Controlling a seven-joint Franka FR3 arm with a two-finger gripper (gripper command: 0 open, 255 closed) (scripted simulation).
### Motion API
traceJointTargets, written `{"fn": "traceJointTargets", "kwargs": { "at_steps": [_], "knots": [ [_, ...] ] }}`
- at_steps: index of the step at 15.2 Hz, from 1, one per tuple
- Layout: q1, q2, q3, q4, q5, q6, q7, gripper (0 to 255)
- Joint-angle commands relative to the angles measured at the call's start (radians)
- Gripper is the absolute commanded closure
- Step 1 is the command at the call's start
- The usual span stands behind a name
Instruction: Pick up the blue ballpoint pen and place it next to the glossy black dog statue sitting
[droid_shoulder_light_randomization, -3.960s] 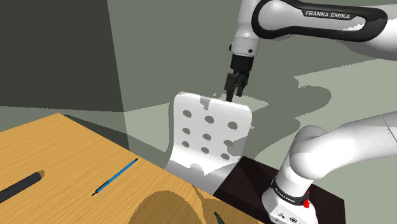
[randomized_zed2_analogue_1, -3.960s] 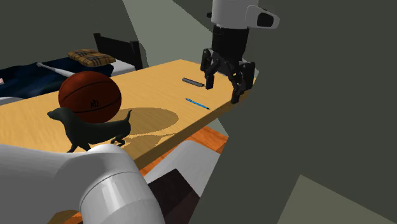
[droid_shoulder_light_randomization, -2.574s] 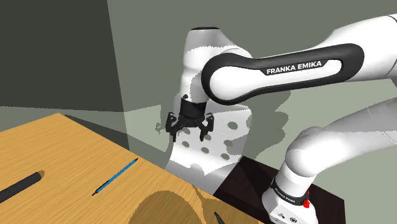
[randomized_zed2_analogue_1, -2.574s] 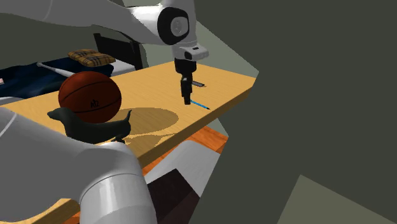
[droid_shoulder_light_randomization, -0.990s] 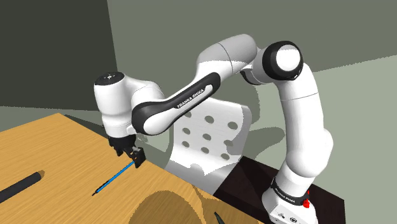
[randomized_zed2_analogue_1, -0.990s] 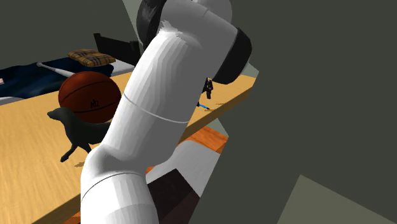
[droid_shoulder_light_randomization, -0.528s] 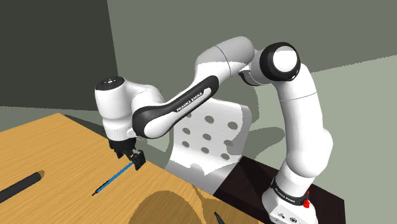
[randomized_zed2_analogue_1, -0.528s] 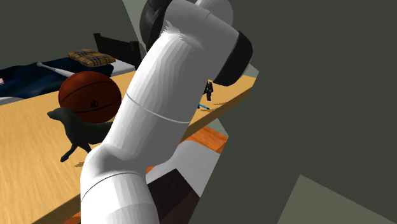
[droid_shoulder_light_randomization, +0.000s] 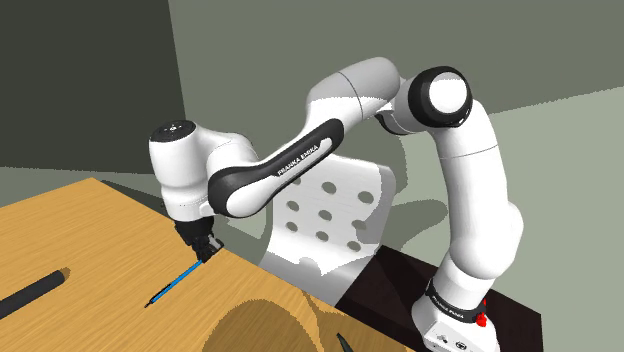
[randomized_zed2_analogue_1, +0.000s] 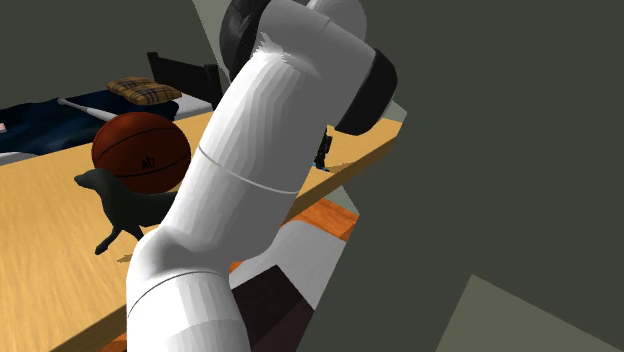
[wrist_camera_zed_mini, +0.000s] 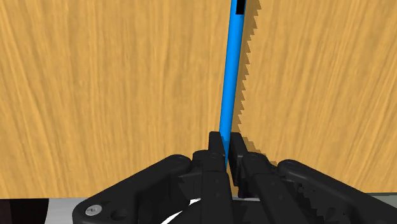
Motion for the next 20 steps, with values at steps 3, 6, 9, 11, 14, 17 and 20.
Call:
{"fn": "traceJointTargets", "kwargs": {
  "at_steps": [3,6,9,11,14,17,20],
  "knots": [
    [0.000,0.000,0.000,0.000,0.000,0.000,0.000,255],
    [-0.006,-0.013,0.010,0.009,0.014,-0.017,-0.010,255],
    [-0.015,-0.032,0.025,0.024,0.034,-0.044,-0.025,255],
    [-0.020,-0.043,0.034,0.035,0.047,-0.062,-0.035,255],
    [-0.026,-0.060,0.047,0.054,0.065,-0.090,-0.049,255],
    [-0.031,-0.075,0.059,0.075,0.082,-0.119,-0.063,255],
    [-0.034,-0.089,0.069,0.098,0.098,-0.150,-0.077,255]
  ]
}}
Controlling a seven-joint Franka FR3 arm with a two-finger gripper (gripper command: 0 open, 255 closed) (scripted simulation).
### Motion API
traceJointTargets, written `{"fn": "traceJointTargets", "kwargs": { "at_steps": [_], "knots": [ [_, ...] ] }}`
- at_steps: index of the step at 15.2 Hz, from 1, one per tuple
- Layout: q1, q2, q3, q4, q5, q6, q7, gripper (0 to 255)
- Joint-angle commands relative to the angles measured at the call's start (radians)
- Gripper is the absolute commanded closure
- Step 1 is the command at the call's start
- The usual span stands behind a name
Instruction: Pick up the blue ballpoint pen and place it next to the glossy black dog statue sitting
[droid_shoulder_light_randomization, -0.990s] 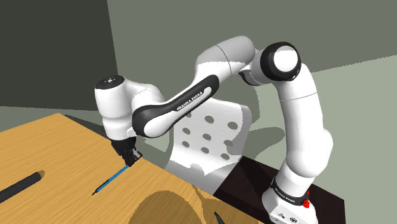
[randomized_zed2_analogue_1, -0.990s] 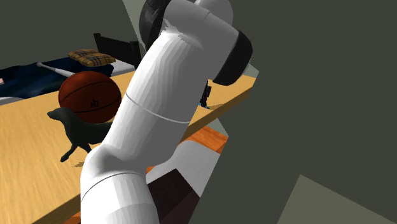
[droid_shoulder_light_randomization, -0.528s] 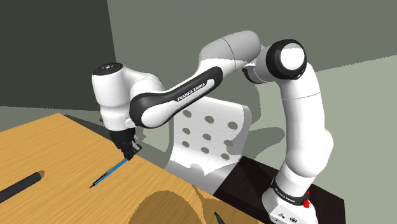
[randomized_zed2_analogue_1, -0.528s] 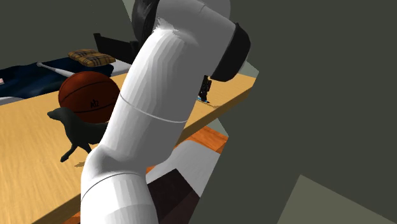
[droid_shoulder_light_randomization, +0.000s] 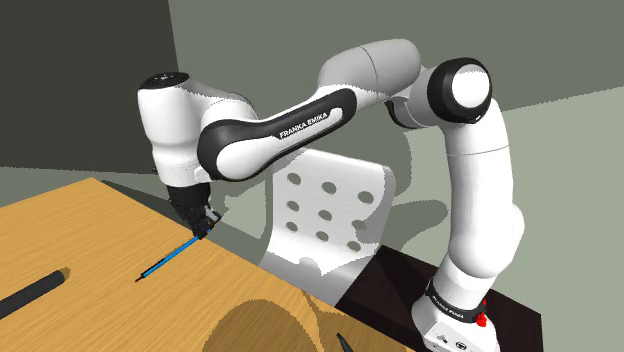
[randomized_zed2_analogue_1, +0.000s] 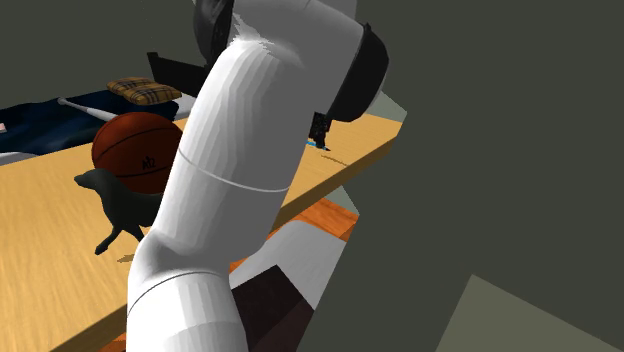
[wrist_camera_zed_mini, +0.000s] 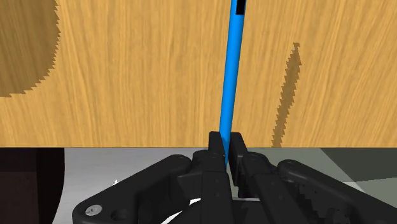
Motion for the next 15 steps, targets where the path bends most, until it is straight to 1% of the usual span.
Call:
{"fn": "traceJointTargets", "kwargs": {
  "at_steps": [1,8,15],
  "knots": [
    [-0.001,-0.007,0.006,0.021,0.010,-0.024,-0.011,255],
    [0.000,-0.032,0.023,0.088,0.039,-0.100,-0.039,255],
    [0.013,-0.045,0.033,0.169,0.058,-0.183,-0.064,255]
  ]
}}
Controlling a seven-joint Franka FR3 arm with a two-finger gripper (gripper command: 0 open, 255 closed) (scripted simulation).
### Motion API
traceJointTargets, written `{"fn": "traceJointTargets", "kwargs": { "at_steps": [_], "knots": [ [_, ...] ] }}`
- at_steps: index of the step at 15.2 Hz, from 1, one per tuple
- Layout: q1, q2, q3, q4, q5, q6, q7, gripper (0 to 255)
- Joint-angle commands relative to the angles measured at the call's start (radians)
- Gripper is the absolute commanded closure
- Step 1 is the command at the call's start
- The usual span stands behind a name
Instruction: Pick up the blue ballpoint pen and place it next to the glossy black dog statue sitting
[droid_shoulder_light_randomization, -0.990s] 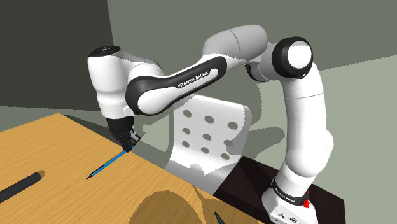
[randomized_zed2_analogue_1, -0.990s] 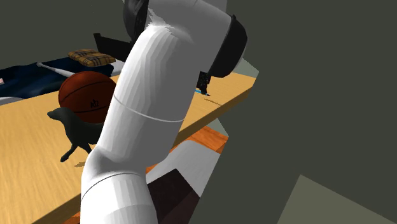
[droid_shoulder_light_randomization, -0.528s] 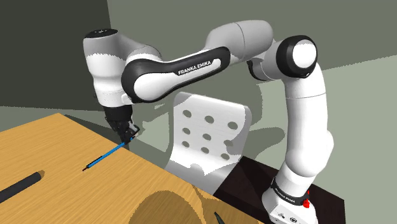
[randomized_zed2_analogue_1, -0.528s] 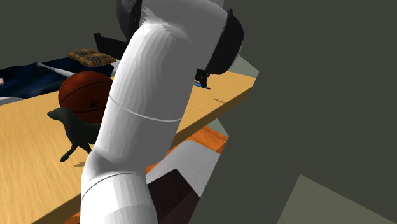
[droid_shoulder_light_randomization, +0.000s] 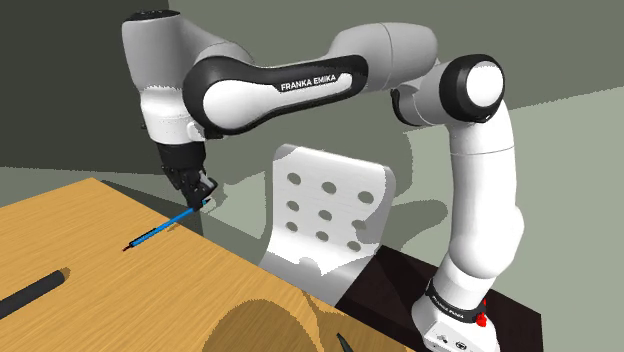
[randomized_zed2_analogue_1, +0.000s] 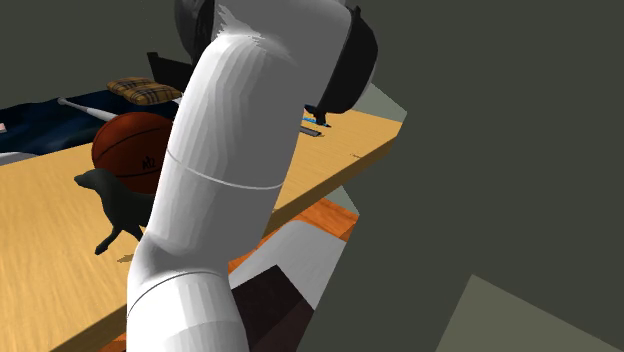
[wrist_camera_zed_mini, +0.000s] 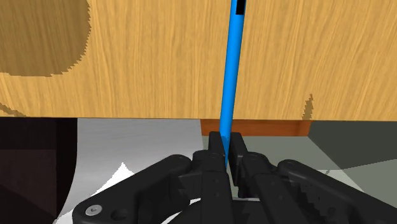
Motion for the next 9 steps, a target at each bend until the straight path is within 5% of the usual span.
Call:
{"fn": "traceJointTargets", "kwargs": {
  "at_steps": [1,9],
  "knots": [
    [0.004,-0.003,0.002,0.024,0.004,-0.024,-0.008,255],
    [0.040,0.000,0.001,0.143,0.007,-0.131,-0.031,255]
  ]
}}
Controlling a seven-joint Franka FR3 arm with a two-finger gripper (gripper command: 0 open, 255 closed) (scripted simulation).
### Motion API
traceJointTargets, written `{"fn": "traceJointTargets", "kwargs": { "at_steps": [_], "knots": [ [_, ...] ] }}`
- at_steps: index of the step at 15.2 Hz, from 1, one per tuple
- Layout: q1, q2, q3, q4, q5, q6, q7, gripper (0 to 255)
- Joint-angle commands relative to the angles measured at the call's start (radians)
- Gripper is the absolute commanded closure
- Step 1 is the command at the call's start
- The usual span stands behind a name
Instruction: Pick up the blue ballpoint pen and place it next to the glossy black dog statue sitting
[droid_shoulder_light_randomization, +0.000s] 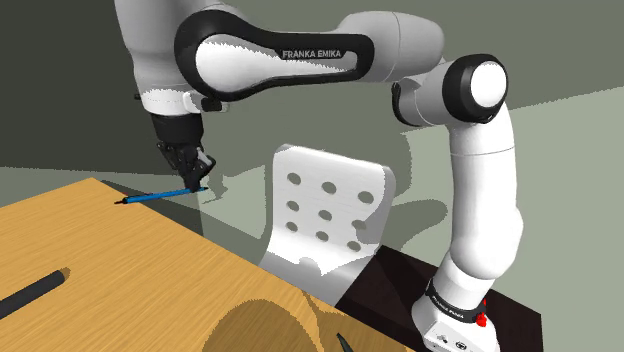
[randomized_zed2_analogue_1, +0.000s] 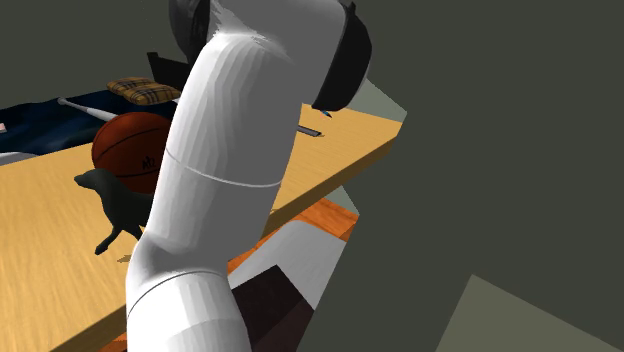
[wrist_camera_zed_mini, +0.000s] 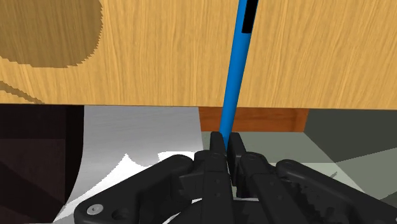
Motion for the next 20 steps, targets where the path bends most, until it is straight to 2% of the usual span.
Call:
{"fn": "traceJointTargets", "kwargs": {
  "at_steps": [1,12,16,20],
  "knots": [
    [0.015,0.006,-0.003,0.037,-0.003,-0.031,-0.005,255],
    [0.113,0.045,-0.024,0.251,-0.036,-0.195,-0.032,255],
    [0.009,-0.095,0.049,0.062,0.072,-0.128,0.016,255],
    [-0.083,-0.241,0.116,-0.081,0.195,-0.075,0.036,255]
  ]
}}
